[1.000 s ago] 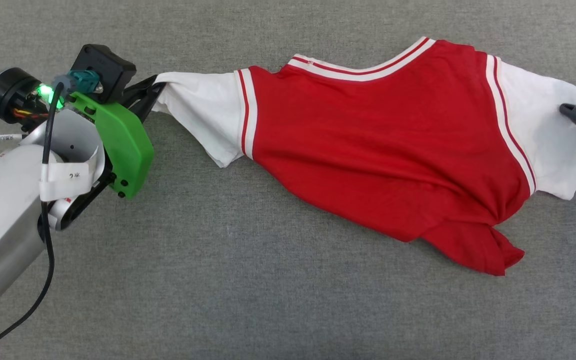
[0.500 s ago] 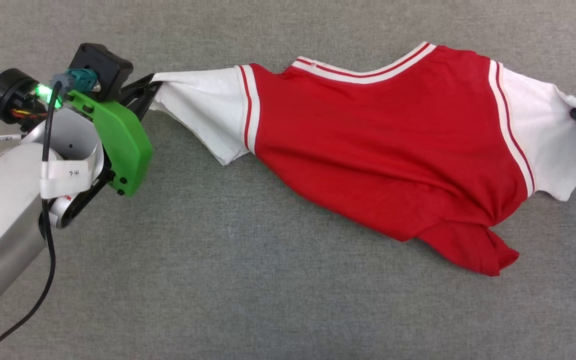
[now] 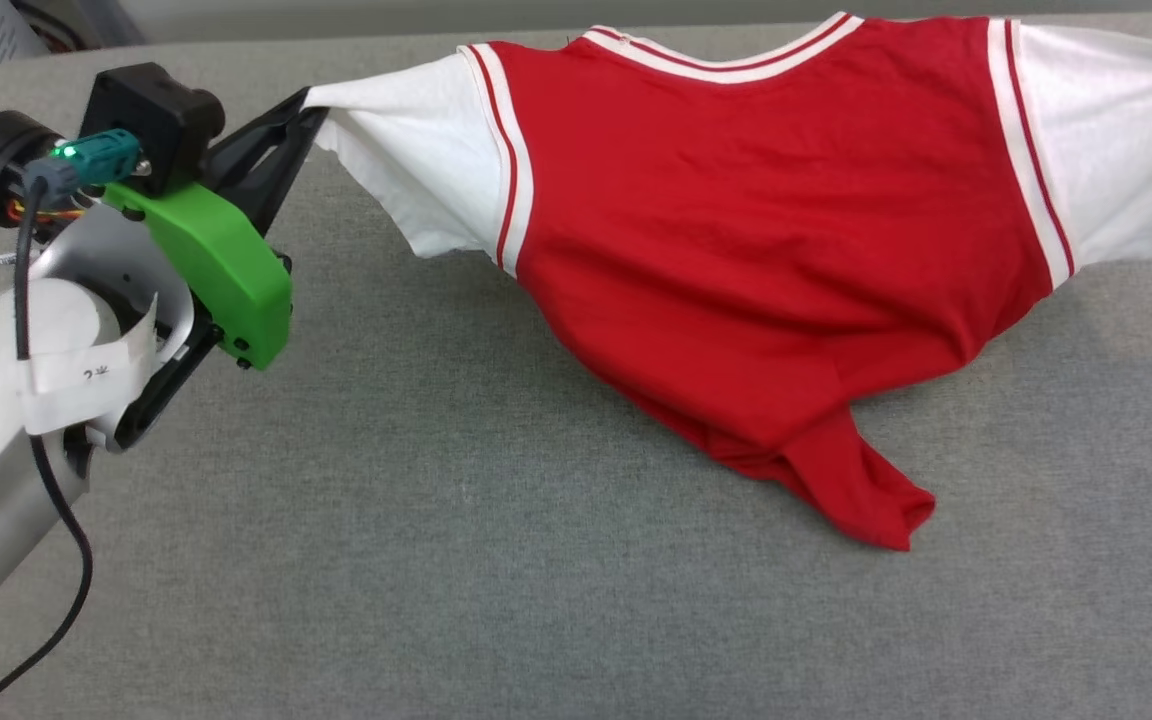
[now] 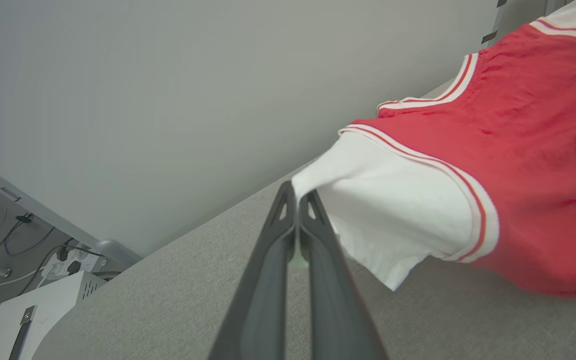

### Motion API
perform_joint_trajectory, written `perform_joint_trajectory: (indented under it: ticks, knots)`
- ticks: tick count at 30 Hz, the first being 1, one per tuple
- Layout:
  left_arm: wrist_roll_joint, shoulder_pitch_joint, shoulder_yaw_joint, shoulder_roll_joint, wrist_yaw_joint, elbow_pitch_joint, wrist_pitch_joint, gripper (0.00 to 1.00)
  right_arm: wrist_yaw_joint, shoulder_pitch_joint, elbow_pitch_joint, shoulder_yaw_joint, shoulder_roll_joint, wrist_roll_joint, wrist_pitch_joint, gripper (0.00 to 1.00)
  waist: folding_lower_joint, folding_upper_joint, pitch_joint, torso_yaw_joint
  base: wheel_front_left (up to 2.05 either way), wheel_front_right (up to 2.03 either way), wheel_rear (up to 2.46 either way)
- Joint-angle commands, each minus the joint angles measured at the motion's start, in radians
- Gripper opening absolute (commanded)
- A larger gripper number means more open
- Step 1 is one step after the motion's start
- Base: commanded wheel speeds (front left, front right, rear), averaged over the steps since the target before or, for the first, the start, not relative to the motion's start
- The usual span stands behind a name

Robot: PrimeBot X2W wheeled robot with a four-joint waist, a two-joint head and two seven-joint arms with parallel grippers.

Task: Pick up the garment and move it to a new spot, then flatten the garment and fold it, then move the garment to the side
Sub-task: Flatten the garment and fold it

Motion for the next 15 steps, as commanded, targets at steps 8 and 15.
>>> perform_joint_trajectory:
  ticks: [8, 15]
  knots:
    - [0.004, -0.037, 0.061, 0.040, 0.036, -0.095, -0.045, 0.00, -0.001, -0.026, -0.134, -0.119, -0.007, -0.047, -0.088, 0.00, 0.0000, -0.0001, -0.110, -0.019, 0.00, 0.00, 0.00]
    - [0.023, -0.116, 0.089, 0.026, 0.029, -0.102, -0.050, 0.00, -0.001, -0.050, -0.214, -0.201, 0.022, -0.083, -0.088, 0.00, 0.0000, -0.0001, -0.141, -0.020, 0.00, 0.00, 0.00]
